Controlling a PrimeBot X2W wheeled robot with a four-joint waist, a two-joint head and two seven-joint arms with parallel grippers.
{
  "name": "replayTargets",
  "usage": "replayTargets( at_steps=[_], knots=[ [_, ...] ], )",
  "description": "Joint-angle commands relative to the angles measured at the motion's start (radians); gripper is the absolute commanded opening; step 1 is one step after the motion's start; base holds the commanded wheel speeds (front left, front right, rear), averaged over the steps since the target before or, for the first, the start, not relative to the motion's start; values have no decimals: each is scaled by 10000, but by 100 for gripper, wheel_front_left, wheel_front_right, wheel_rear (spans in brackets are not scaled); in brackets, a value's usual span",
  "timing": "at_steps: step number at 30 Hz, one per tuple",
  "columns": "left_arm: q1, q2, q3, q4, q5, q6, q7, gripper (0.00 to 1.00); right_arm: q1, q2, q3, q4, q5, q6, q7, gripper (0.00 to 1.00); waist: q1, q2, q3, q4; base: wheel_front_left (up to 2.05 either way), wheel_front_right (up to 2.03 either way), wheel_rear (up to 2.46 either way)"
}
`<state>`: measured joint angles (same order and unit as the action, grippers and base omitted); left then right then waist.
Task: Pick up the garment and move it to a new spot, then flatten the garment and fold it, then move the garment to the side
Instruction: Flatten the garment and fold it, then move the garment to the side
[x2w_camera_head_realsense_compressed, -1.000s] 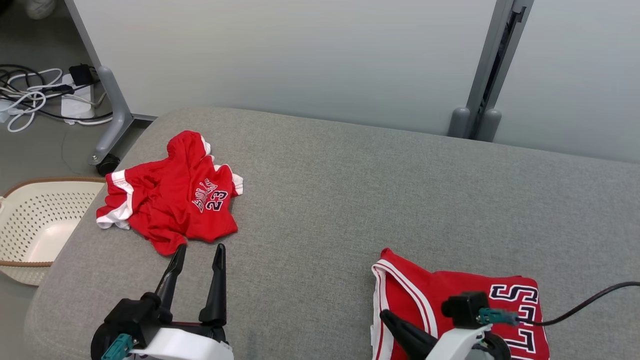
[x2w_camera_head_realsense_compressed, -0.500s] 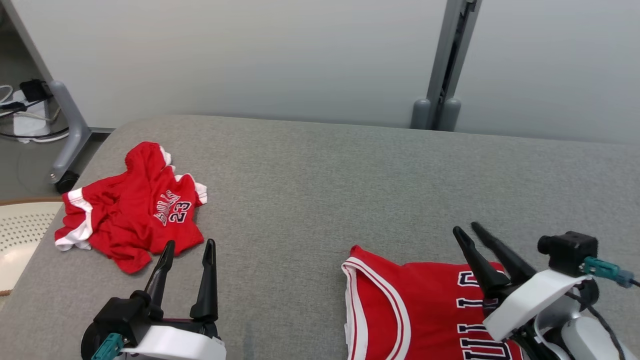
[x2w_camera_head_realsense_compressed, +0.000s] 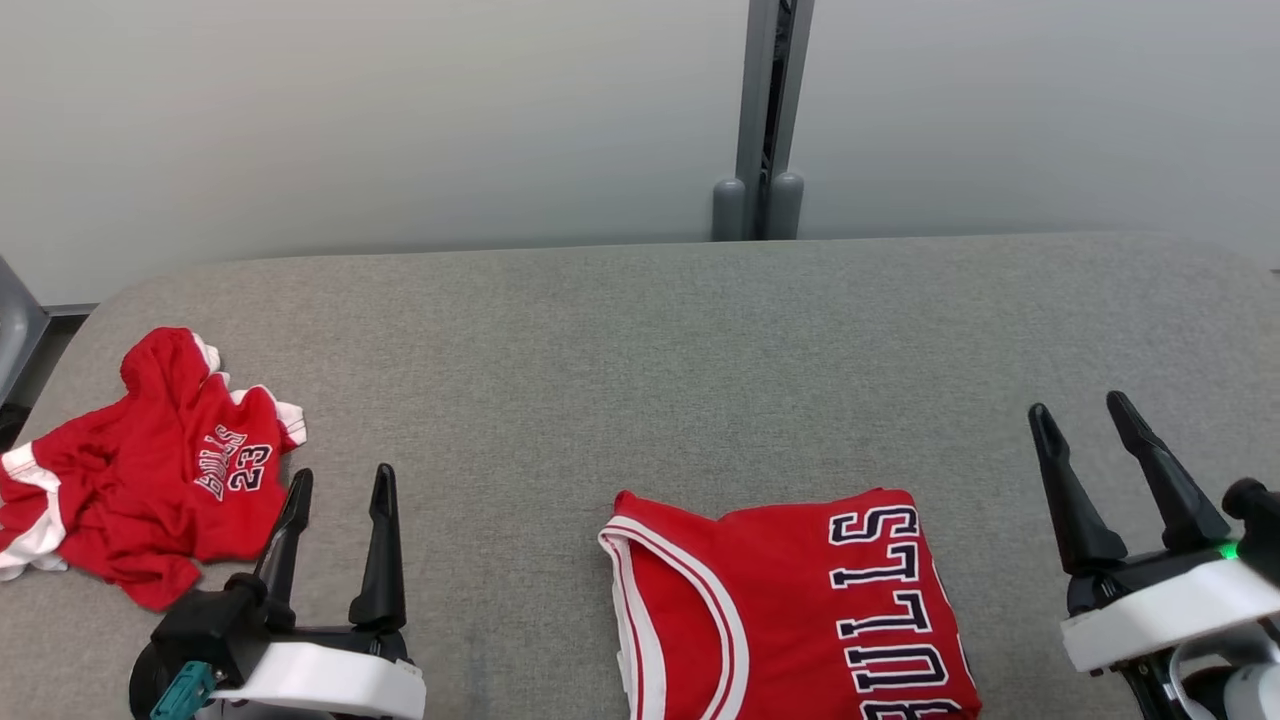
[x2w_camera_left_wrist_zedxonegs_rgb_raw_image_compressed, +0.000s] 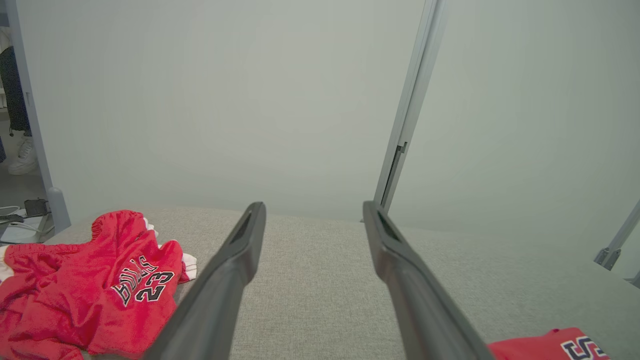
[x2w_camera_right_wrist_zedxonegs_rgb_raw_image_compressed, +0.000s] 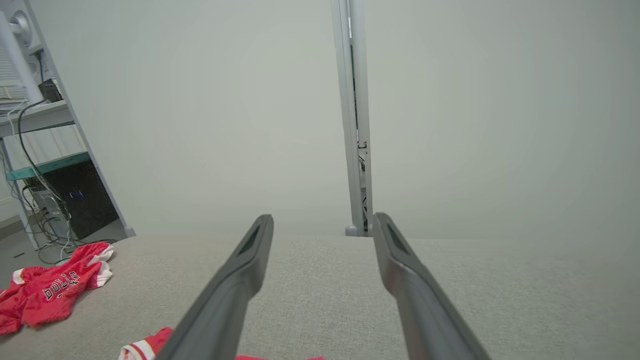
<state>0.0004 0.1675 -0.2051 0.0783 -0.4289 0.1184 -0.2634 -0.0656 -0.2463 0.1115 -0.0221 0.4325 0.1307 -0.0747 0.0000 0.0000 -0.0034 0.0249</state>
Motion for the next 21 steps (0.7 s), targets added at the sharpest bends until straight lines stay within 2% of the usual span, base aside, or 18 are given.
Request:
replayTargets(
  at_steps=[1,9,21],
  knots=[
    [36,15,56,-19,153,6,-15,100,187,92,-160,-21,-150,1,-190,100,0,0,21,-121,0,0,0],
    [340,-157,306,57,388,-15,-15,100,869,422,-647,242,-655,1,-1026,100,0,0,15,-418,0,0,0],
    [433,-298,471,92,807,-120,-17,100,1034,657,-695,265,-866,1,-995,100,0,0,-50,-393,0,0,0]
  ],
)
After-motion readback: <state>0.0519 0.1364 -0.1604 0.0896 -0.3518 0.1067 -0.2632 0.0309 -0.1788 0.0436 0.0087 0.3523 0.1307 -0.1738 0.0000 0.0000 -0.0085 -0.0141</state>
